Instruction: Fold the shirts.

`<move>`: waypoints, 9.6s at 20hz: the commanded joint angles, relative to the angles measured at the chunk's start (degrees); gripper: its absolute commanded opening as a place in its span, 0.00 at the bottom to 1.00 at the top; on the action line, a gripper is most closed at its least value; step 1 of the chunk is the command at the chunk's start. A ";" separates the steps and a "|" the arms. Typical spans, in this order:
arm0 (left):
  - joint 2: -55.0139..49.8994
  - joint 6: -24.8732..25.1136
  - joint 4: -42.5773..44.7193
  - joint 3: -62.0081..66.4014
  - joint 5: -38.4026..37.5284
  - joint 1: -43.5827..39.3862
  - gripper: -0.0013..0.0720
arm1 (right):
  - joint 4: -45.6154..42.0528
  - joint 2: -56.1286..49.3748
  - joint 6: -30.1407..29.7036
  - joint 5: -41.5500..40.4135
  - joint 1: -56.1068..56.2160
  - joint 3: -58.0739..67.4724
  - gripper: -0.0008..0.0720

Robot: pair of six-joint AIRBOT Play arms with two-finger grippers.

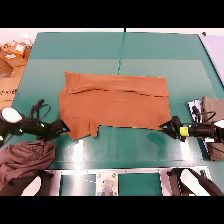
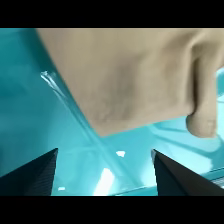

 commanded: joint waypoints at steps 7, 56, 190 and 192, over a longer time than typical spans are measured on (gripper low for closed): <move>1.73 -0.11 -14.75 -12.33 24.37 -12.11 0.73 | 1.14 1.16 1.97 -13.55 -0.07 -4.13 0.68; -45.99 2.91 6.93 54.10 15.47 -11.98 0.06 | -2.32 -47.78 4.57 -21.51 12.02 55.32 0.06; -52.35 13.49 -13.88 87.25 -18.82 2.64 0.06 | -21.46 -34.21 26.64 27.10 -27.67 93.61 0.04; -52.37 13.49 -14.08 87.25 -19.08 2.64 0.06 | -28.76 -33.09 29.18 32.79 -28.00 92.00 0.03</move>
